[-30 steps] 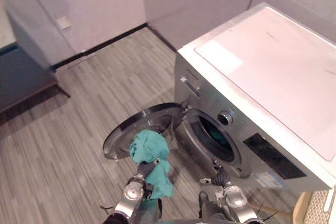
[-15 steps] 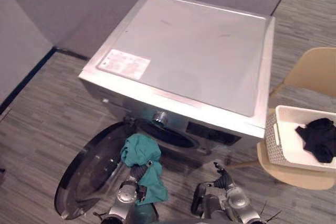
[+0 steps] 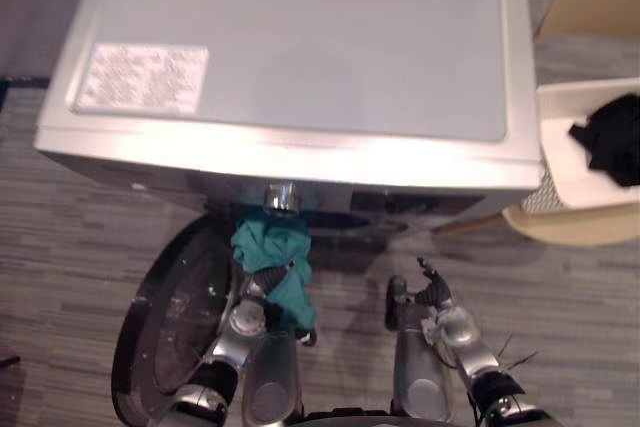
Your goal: Pick up the laundry basket with both hands and put the clothes into the washing machine.
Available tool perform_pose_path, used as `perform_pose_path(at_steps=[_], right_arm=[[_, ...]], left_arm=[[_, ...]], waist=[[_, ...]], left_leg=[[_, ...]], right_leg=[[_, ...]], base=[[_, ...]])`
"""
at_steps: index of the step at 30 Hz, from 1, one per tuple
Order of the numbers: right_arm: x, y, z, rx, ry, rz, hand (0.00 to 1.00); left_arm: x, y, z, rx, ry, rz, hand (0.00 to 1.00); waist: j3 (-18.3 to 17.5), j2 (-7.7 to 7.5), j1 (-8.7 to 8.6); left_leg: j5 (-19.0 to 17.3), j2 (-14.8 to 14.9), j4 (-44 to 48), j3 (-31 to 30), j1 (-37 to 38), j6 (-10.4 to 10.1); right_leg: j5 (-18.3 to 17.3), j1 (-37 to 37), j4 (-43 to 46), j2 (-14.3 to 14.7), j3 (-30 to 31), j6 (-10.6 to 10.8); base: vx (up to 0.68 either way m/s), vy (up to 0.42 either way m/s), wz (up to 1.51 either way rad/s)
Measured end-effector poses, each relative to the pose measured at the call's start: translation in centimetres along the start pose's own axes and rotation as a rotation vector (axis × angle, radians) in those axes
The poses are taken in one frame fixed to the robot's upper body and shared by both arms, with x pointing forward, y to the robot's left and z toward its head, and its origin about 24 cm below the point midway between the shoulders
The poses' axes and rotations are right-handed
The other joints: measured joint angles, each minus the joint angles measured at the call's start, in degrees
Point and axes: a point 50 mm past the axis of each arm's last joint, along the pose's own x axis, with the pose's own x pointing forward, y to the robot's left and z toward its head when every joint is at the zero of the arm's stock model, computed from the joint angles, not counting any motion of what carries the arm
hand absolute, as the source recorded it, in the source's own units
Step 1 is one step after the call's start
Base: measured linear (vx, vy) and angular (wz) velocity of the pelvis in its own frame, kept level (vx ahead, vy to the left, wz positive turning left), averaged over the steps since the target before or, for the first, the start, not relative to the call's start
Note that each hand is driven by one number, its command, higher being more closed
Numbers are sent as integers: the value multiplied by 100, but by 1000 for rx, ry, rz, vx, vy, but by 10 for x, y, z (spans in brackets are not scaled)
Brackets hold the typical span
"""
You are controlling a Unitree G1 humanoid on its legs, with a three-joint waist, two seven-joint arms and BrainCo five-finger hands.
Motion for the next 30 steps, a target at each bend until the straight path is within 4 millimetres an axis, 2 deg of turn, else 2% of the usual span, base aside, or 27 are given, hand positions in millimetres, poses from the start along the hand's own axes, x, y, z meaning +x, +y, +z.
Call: perform_pose_path(at_steps=[1,2,4,5,7,8,10,11,13,14,15,16,18,19,20,21,24,25,27,30], right_arm=[[1,-2,10,24,-41,-20,0],[2,-3,14,36,-57,-30,0],[8,-8,44,63,-164,-56,0],[9,-9,52,70,-191,-64,0],[14,-17,89,121,-317,-111,0],[14,-20,97,134,-342,-125,0],[15,-34,130,188,-463,-173,0],[15,-37,136,194,-488,-180,0],[9,-47,156,241,-583,-208,0],[8,-50,159,247,-600,-215,0],[5,-54,165,262,-631,-227,0],[3,-56,167,262,-647,-230,0],[-3,-58,173,272,-680,-226,0],[-4,-59,174,272,-687,-225,0],[-6,-63,175,279,-702,-232,0],[-8,-66,175,285,-708,-243,0],[-8,-69,173,296,-705,-247,0],[-9,-70,173,300,-705,-251,0],[-8,-68,173,305,-705,-242,0],[-9,-69,170,313,-701,-232,0]], left_arm=[[8,5,15,0,-47,27,100],[11,8,21,-6,-67,41,100],[24,18,58,-32,-181,97,100],[27,21,66,-33,-208,108,100],[36,35,110,-15,-336,159,100],[38,38,120,-1,-364,168,100],[40,53,162,45,-487,219,100],[40,58,170,52,-511,232,100],[36,81,206,99,-614,309,100],[35,86,214,117,-635,324,100],[30,101,235,156,-691,371,100],[27,111,247,176,-724,400,100],[11,146,298,225,-840,513,100],[5,153,312,231,-878,540,100],[-10,164,343,233,-964,586,100],[-26,169,370,241,-1046,619,100],[-59,167,421,267,-1208,657,100],[-69,165,434,279,-1251,665,100],[-76,167,446,279,-1276,687,100],[-72,169,449,299,-1242,692,100]], waist=[[59,-46,-2],[70,-45,-5],[245,-64,-7],[283,-69,-5],[435,-102,-2],[456,-99,-2],[550,-108,-6],[551,-107,-7],[554,-111,-6],[554,-110,-6],[554,-111,-10],[556,-114,-14],[558,-128,-42],[558,-139,-46],[558,-143,-47],[558,-143,-50],[560,-149,-56],[568,-166,-70],[582,-231,-102],[583,-265,-124]], left_leg=[[-220,62,517,-11,-450,10],[-280,94,723,-30,-641,31],[-487,270,1542,-111,-1466,97],[-522,310,1711,-148,-1663,97],[-573,452,2324,-260,-2548,132],[-574,477,2437,-282,-2738,134],[-592,532,2939,-405,-3480,139],[-595,549,3042,-429,-3634,135],[-656,602,3482,-527,-4160,127],[-663,603,3547,-535,-4239,125],[-678,609,3676,-566,-4403,110],[-680,616,3724,-583,-4482,106],[-675,625,3824,-655,-4692,96],[-671,624,3837,-667,-4737,90],[-659,604,3849,-691,-4829,72],[-653,586,3863,-727,-4901,62],[-639,562,3952,-847,-5000,86],[-645,560,3986,-848,-5005,77],[-664,581,4039,-848,-5025,44],[-667,586,4044,-872,-5030,37]], right_leg=[[-164,-479,517,-66,72,-20],[-216,-665,709,-77,93,-29],[-407,-1466,1447,-136,127,-41],[-425,-1653,1592,-142,130,-51],[-481,-2518,2181,-147,187,-122],[-491,-2696,2289,-147,223,-138],[-552,-3436,2810,-159,285,-203],[-568,-3586,2924,-161,295,-221],[-673,-4141,3405,-164,367,-252],[-694,-4229,3496,-166,391,-255],[-735,-4414,3650,-168,420,-281],[-741,-4494,3709,-168,421,-290],[-772,-4686,3834,-171,395,-344],[-775,-4729,3858,-172,390,-347],[-795,-4805,3900,-201,374,-364],[-822,-4848,3937,-229,344,-353],[-914,-4856,4056,-241,255,-377],[-959,-4863,4122,-249,261,-403],[-1016,-4883,4209,-236,249,-426],[-1078,-4884,4257,-233,239,-423]], base=[[-253,23,-10],[-290,9,1],[-216,-15,-2],[-202,-16,-7],[-186,-29,-2],[-156,-41,3],[-146,-55,3],[-118,-71,0],[-69,-71,2],[-59,-75,7],[-45,-58,5],[-50,-64,4],[-36,-49,3],[-18,-41,8],[-4,-35,13],[4,-33,14],[39,-25,11],[66,-29,13],[53,-24,5],[17,-28,5]])
